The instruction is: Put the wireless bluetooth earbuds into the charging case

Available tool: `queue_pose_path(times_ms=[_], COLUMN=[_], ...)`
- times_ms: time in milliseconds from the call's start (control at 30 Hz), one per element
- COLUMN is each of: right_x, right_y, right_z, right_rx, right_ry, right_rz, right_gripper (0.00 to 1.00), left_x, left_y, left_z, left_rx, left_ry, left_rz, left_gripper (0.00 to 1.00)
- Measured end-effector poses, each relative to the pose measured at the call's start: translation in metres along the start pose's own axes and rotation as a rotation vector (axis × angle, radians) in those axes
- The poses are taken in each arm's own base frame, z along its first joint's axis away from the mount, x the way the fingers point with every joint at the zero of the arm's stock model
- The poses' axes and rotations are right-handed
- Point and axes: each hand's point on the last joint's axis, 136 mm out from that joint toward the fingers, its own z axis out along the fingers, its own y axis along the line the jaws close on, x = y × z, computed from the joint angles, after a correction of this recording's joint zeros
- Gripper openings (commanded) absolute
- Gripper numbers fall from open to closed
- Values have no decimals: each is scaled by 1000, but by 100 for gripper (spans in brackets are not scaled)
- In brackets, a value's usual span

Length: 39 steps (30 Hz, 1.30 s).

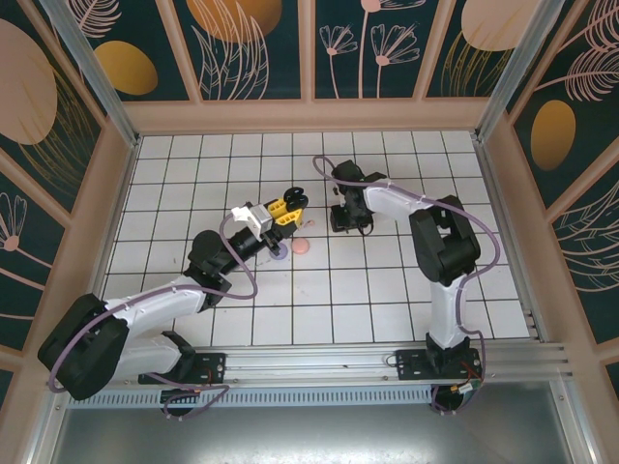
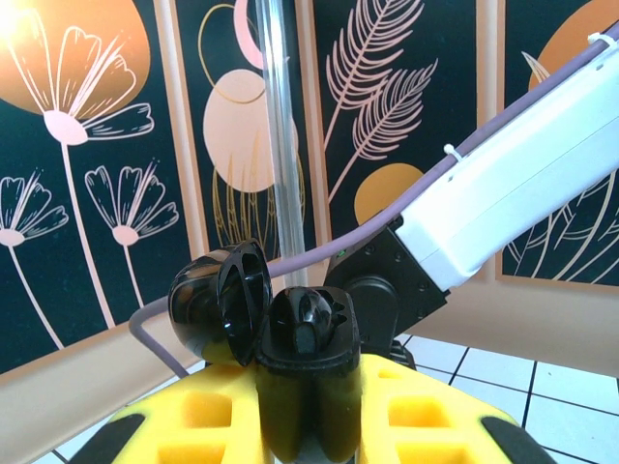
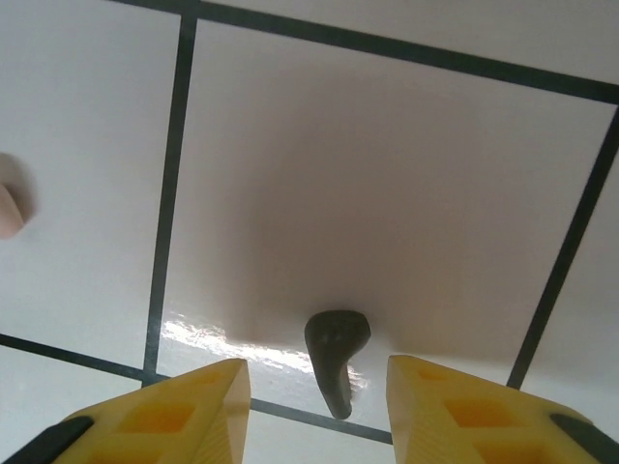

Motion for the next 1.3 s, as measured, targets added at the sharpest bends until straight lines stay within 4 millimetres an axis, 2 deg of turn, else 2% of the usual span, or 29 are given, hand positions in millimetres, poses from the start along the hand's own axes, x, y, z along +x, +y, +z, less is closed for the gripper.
queue_pose_path(times_ms=[333,700,967,1300], right_x=[1,0,-13,-11], right_y=[-2,-2,-1,-2], right_z=[8,8,6,7], right_rx=[16,17,21,26], right_ry=[14,13,-17,-12], right_rz=[-4,-7,-8,-8], right_gripper=[37,36,34,35], left_x=[2,2,2,3], left_y=[0,0,0,0], left_z=[0,0,0,0], left_rx=[0,0,0,0], left_ry=[9,10,10,11], left_rz=[5,4,5,4], left_gripper=[0,0,0,0])
